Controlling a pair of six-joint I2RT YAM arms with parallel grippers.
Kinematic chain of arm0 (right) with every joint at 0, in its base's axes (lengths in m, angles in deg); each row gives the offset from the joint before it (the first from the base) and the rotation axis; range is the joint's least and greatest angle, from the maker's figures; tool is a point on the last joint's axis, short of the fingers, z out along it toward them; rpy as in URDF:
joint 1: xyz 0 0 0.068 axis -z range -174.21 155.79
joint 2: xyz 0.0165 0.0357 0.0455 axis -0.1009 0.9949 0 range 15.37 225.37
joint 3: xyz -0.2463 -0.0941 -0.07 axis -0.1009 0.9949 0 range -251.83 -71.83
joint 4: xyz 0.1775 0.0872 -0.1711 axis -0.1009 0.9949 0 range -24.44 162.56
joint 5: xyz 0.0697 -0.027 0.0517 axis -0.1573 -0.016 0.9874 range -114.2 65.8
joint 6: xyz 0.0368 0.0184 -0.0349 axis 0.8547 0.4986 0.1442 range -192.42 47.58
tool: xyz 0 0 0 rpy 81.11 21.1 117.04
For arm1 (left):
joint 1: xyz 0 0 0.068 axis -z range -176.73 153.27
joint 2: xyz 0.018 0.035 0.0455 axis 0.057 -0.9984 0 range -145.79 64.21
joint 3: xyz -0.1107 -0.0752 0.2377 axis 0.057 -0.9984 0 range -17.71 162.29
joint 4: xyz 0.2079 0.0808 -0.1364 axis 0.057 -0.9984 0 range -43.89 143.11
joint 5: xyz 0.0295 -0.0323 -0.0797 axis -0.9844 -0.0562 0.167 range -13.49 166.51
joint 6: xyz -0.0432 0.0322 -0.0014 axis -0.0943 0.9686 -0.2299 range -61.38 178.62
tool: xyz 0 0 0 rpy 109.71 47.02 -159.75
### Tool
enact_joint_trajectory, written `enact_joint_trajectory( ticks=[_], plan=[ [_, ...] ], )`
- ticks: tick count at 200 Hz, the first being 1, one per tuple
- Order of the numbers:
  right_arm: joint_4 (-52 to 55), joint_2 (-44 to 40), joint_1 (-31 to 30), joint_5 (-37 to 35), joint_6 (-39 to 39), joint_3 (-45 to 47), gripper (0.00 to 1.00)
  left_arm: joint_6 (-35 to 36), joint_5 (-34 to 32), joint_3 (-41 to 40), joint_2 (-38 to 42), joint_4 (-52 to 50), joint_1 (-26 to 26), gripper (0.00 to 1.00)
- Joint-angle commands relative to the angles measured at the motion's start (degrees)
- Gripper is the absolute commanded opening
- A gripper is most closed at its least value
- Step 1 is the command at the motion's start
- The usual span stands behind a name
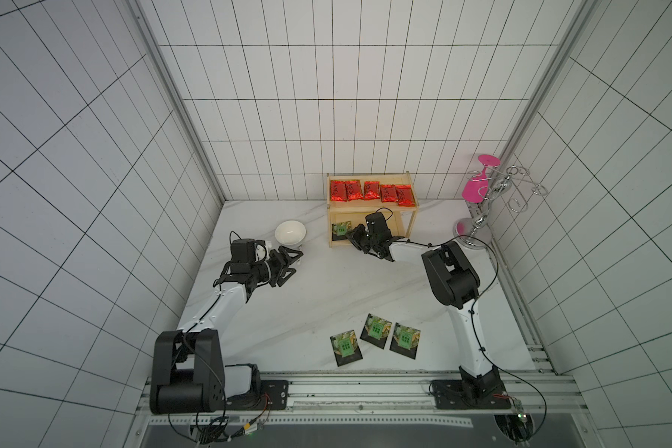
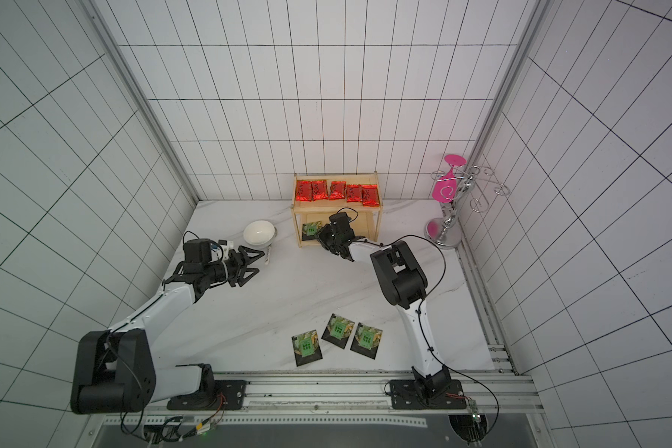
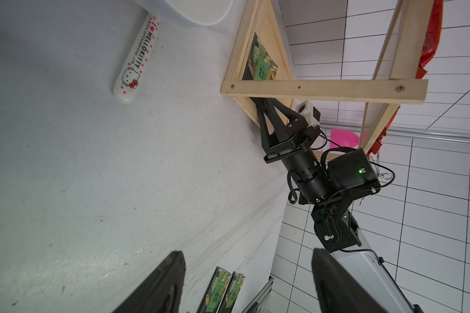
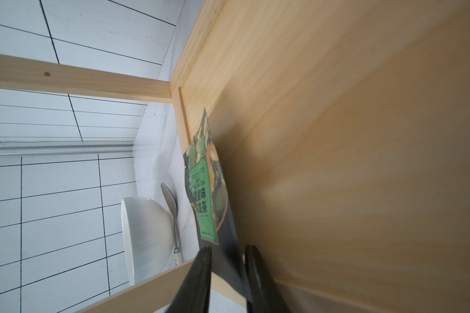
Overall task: Place the tea bags on the shelf by color
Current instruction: Place the tea bag on the shelf.
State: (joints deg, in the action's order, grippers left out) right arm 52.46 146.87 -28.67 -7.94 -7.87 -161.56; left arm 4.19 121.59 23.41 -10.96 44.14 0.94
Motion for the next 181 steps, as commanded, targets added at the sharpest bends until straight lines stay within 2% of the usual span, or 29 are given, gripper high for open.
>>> enact_joint_trajectory(
  ticks=[1, 45, 75, 130, 181],
  plan=[
    [8.9, 1.2, -0.2, -1.2, -5.8, -3.0, 0.26, 0.4, 0.0, -0.6, 1.0, 1.1, -0.2, 0.77],
    [17.7, 0.5, -0.9, -5.0, -14.7, -7.3, 0.26, 0.4, 0.0, -0.7, 1.1, 1.1, -0.2, 0.77],
    [19.4, 0.2, -1.1, -5.7, -15.1, -7.7, 0.29, 0.4, -0.1, -0.6, 1.2, 1.1, -0.3, 0.77],
    [21.9, -2.7, -2.0, -9.1, -21.6, -7.5, 0.36, 0.5, -0.2, -0.7, 1.4, 1.0, -0.3, 0.77],
    [21.6, -6.3, -2.5, -9.1, -24.0, -4.7, 0.47, 0.5, -0.9, -1.0, 2.1, 0.9, -0.3, 0.77]
  ],
)
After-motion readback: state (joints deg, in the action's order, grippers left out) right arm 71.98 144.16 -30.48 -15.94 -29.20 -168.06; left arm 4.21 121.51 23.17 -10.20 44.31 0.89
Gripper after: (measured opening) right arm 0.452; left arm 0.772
